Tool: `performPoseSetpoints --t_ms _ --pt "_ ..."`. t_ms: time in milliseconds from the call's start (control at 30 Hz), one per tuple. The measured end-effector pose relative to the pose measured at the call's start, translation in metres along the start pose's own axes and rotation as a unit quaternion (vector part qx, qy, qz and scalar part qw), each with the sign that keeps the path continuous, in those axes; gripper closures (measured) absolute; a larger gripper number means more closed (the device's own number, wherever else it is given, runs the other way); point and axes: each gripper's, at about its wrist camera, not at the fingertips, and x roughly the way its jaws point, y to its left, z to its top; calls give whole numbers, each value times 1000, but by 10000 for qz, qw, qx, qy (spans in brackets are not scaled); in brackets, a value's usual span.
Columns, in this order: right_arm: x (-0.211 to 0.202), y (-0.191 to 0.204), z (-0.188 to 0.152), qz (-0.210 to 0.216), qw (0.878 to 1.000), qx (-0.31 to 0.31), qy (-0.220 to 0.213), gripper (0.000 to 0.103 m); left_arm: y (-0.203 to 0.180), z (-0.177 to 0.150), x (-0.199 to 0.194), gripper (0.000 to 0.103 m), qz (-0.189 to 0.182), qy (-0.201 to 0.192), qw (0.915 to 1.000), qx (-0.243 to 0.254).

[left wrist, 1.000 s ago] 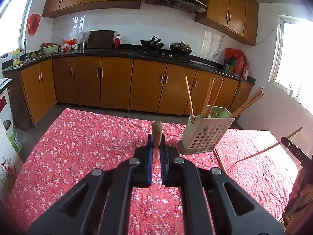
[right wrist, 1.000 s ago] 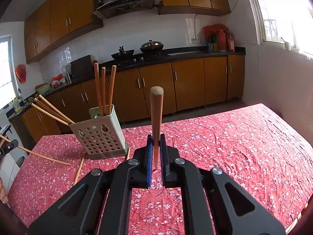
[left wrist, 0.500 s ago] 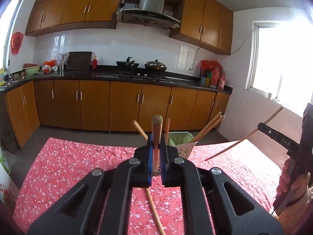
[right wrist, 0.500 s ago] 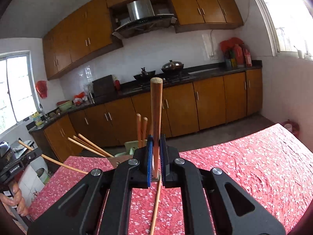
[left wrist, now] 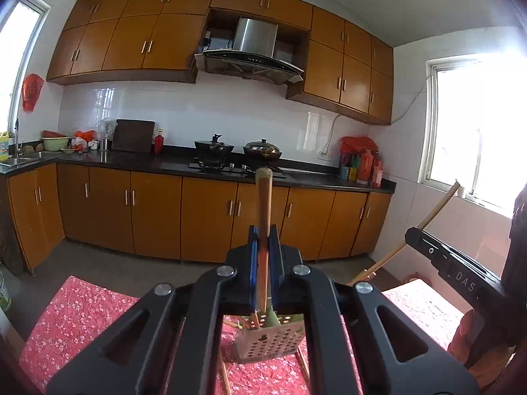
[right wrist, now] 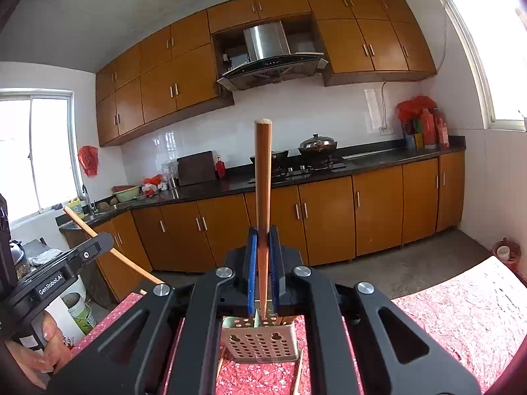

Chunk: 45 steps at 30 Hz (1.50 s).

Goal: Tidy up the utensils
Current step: 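Open both tools to drop the chopsticks into the holder, then grasp a chopstick with the right tool while the left tool grasps another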

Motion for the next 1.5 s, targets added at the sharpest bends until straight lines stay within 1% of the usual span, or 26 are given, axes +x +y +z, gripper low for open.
performPoseSetpoints --t_ms 100,233,300,333,400,433,600,700,767,800,867,900,967,1000,1067,1100,1200,1267,1333,1400,1433,1500 --pt "24 -1 -8 -65 9998 -5 193 95 0 -5 24 96 84 79 9999 88" --pt "46 -4 -22 -169 9987 -59 481 95 0 -21 54 95 69 413 9991 99" --pt "48 -3 -26 -198 9982 -71 558 93 1 -27 65 95 53 589 9982 38" --pt "48 -3 -27 -208 9980 -86 590 91 3 -29 66 94 53 613 9981 8" --pt "41 -4 -26 -242 9983 -88 523 73 6 -30 66 91 36 636 9980 -14" --pt "36 -5 -25 -258 9985 -96 464 71 7 -31 65 88 38 621 9981 -22" --pt "5 -16 -20 -336 9991 -13 267 71 18 -28 39 78 73 411 9991 -97" --pt "-11 -26 -26 -419 9984 45 368 71 30 -32 13 76 131 360 9991 -202" --pt "-16 -35 -42 -534 9964 110 654 71 38 -43 -5 73 175 377 9988 -260" --pt "-15 -42 -55 -619 9941 135 880 71 43 -51 -12 71 228 427 9985 -273" --pt "-8 -51 -80 -711 9889 183 1292 71 53 -72 -19 70 416 631 9969 -231" --pt "-3 -57 -99 -771 9842 222 1579 71 59 -89 -20 69 565 806 9950 -169" --pt "8 -63 -133 -790 9744 315 2081 71 72 -115 -17 69 732 1131 9907 -164" --pt "12 -65 -148 -765 9698 370 2287 71 80 -134 -12 69 836 1376 9867 -201" --pt "21 -63 -181 -653 9597 484 2690 72 95 -163 -6 69 927 1703 9806 -303" --pt "25 -60 -197 -557 9546 529 2880 74 102 -178 -2 69 992 1869 9768 -330" --pt "32 -46 -222 -367 9460 561 3172 76 111 -206 7 69 1080 2196 9689 -360" --pt "33 -35 -234 -304 9436 456 3266 76 114 -217 9 69 1082 2337 9653 -426" --pt "36 -24 -240 -297 9419 292 3334 77 114 -223 10 69 1015 2414 9636 -534" --pt "40 -17 -243 -322 9402 150 3388 78 110 -225 12 69 925 2438 9637 -568" --pt "43 -16 -245 -349 9387 100 3429 80 104 -227 11 69 874 2444 9640 -571" --pt "48 -20 -247 -409 9345 90 3536 88 99 -228 12 69 754 2475 9642 -575"
